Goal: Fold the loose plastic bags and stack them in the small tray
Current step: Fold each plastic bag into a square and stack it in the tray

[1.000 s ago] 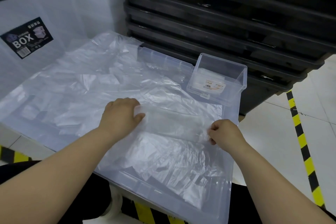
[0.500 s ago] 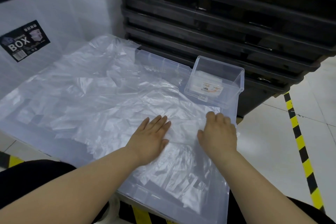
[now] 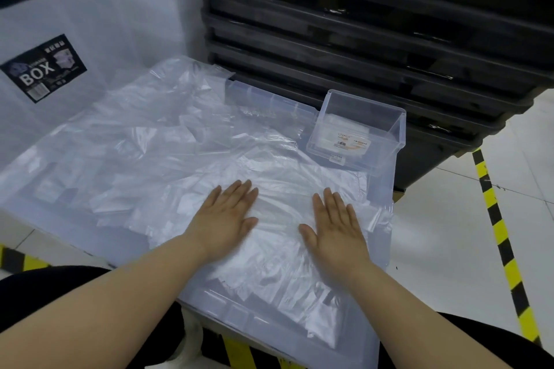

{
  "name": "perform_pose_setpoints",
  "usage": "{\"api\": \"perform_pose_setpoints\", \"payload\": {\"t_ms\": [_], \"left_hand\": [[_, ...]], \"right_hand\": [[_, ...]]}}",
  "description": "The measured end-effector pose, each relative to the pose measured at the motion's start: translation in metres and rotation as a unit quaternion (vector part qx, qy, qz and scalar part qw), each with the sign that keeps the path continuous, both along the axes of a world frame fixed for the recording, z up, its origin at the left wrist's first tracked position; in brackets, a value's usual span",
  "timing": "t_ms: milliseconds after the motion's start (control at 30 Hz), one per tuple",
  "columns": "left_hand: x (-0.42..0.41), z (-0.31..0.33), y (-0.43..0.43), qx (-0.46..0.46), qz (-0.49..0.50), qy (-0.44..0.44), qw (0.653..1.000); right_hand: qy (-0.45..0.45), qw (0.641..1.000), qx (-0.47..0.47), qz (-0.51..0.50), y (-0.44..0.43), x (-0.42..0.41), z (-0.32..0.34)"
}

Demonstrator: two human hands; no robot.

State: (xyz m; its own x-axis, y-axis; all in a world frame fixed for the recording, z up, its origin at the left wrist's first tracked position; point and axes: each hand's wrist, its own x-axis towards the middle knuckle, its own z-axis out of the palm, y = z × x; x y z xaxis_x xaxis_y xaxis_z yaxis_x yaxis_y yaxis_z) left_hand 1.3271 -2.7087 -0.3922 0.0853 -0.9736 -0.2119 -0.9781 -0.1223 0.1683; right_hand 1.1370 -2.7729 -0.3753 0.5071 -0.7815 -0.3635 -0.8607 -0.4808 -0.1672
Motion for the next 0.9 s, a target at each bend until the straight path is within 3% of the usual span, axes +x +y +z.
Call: {"api": "perform_pose_setpoints", "payload": {"t_ms": [233, 367, 400, 600, 900], "left_hand": [[0.039, 0.01, 0.027, -0.022, 0.115, -0.016, 0.993], [0.043, 0.022, 0.018, -0.179, 0.108, 0.003, 0.978], [0.04, 0.028, 0.011, -0.178, 0.097, 0.018, 0.979], [0.015, 0.027, -0.021, -0.03, 0.054, 0.08, 0.995], [0.018, 0.029, -0.037, 0.067, 0.109, 0.097, 0.987]], "right_hand": [[0.008, 1.0, 0.008, -0.006, -0.001, -0.004, 0.002], [0.027, 0.999, 0.017, -0.002, -0.002, -0.002, 0.005], [0.035, 0.999, 0.022, -0.001, -0.004, -0.001, 0.007], [0.084, 0.995, 0.053, 0.026, -0.015, 0.003, 0.017], [0.091, 0.992, 0.076, 0.037, -0.023, 0.007, 0.022]]}}
